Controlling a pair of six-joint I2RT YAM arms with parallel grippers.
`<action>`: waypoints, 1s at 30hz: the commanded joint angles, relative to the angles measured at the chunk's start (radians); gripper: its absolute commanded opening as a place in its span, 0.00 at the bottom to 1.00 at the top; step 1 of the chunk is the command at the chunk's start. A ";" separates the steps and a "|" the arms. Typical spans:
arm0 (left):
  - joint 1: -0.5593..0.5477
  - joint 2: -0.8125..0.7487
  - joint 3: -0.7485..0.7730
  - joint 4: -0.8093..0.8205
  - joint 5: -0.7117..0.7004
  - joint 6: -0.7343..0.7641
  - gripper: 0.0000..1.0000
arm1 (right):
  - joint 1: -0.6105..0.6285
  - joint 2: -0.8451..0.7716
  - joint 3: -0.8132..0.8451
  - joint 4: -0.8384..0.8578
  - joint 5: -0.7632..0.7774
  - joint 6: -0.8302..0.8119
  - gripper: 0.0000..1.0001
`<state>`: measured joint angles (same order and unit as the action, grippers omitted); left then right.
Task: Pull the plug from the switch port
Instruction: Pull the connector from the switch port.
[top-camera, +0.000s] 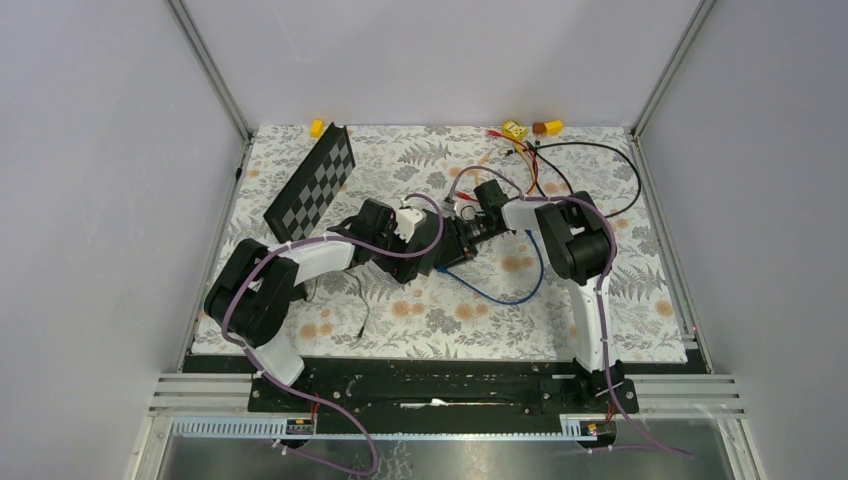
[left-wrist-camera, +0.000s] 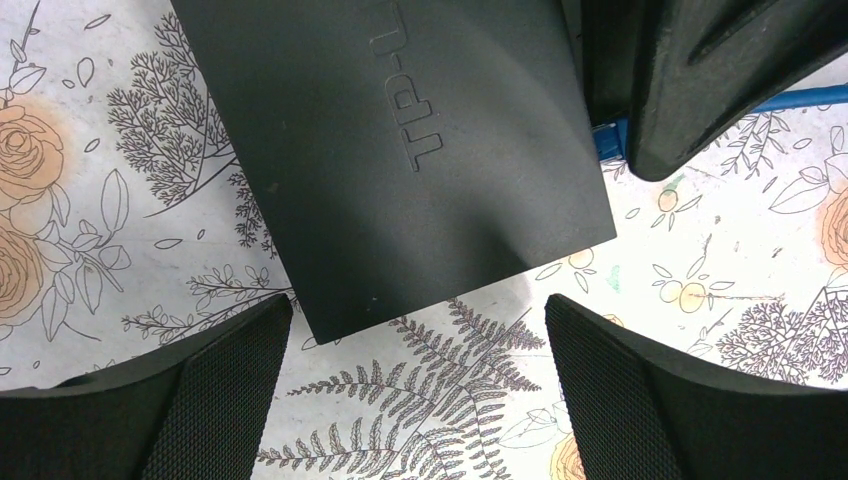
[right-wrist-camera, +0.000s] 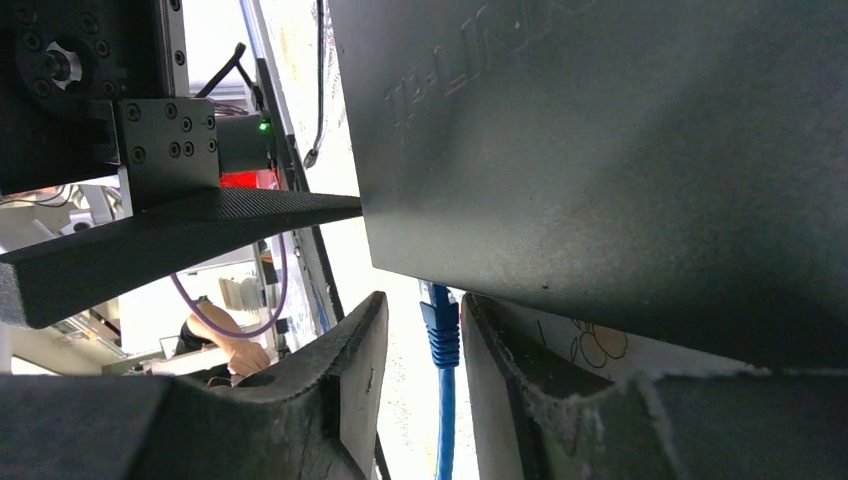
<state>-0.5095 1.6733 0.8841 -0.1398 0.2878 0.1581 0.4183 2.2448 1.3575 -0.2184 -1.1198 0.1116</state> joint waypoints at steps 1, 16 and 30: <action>-0.004 0.011 0.035 0.011 0.029 0.000 0.99 | 0.019 0.066 0.001 0.010 0.099 -0.022 0.40; -0.009 0.014 0.038 0.007 0.035 0.002 0.99 | 0.023 0.107 0.025 0.015 0.100 -0.004 0.37; -0.009 0.016 0.038 0.002 0.037 0.004 0.99 | 0.031 0.128 0.089 -0.175 0.072 -0.258 0.41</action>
<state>-0.5125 1.6787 0.8898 -0.1406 0.2996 0.1585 0.4194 2.2982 1.4288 -0.2657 -1.1736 0.0078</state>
